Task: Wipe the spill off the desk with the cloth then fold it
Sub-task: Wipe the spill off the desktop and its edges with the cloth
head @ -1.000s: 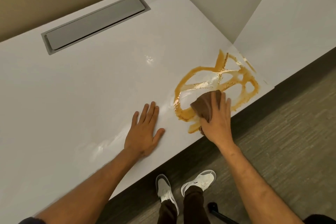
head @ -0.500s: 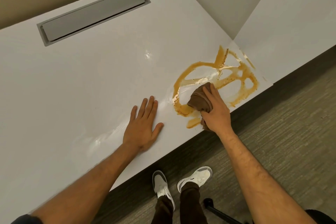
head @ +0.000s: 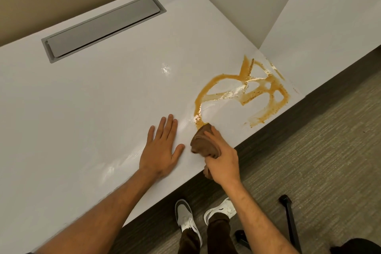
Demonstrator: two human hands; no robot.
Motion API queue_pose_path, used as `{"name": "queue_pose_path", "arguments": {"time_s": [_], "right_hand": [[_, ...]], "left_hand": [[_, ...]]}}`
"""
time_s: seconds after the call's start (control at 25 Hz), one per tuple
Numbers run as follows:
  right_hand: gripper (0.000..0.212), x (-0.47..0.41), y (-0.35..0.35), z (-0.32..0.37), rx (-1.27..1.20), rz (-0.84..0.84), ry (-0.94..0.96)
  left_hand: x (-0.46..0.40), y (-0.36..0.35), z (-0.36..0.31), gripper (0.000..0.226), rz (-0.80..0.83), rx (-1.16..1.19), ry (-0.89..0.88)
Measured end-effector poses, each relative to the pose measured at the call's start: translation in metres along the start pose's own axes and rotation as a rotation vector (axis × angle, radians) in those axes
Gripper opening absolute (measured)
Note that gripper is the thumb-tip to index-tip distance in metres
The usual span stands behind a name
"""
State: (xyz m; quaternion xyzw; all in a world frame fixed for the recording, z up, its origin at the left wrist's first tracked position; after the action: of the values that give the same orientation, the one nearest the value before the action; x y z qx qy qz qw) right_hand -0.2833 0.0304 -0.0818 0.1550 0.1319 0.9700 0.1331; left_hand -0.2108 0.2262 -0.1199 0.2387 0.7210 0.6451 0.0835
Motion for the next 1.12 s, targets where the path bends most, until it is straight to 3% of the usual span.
{"name": "queue_pose_path", "arguments": {"time_s": [0.08,0.2,0.28,0.36,0.44,0.52,0.64,0.84,1.12], "right_hand": [[0.059,-0.008,0.019,0.008,-0.307,-0.147,-0.170],[0.052,-0.030,0.046,0.019,-0.352,-0.328,-0.130],[0.065,-0.044,0.050,0.020,-0.192,-0.257,-0.058],[0.083,-0.052,0.039,0.011,0.300,-0.084,-0.004],[0.105,-0.053,0.028,-0.002,0.627,-0.048,0.051],[0.102,-0.057,0.023,-0.003,0.626,-0.139,0.068],[0.080,-0.062,0.017,-0.008,0.660,-0.208,0.147],[0.062,-0.068,0.009,-0.006,0.629,-0.093,0.179],[0.069,-0.047,-0.022,0.009,0.747,0.096,0.282]], "left_hand": [[-0.001,-0.001,0.001,0.078,-0.009,-0.004,-0.002],[-0.002,-0.005,0.003,0.078,-0.004,-0.006,-0.007],[-0.001,-0.006,0.003,0.078,-0.014,-0.008,-0.010],[-0.002,-0.006,0.003,0.078,-0.011,-0.006,-0.007],[-0.002,-0.007,0.002,0.078,-0.005,-0.014,0.001],[-0.003,-0.007,0.002,0.078,-0.008,-0.012,0.004],[-0.003,-0.006,0.001,0.079,0.000,-0.010,0.002],[-0.004,-0.006,0.001,0.080,0.004,-0.017,0.005],[-0.002,-0.001,0.001,0.080,0.024,0.073,-0.027]]}}
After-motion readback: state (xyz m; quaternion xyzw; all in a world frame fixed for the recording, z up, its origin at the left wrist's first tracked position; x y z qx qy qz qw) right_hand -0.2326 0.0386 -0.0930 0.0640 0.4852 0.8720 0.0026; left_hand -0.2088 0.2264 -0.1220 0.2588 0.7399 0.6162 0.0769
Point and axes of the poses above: each hand's wrist, its own x-axis away from the middle knuckle, its own y-axis out of the back of the hand, z = x × y, the point moved 3 cm from there along -x, towards the middle knuckle, and after that the axes turned 6 degrees about -x, right-handed, at the moved point
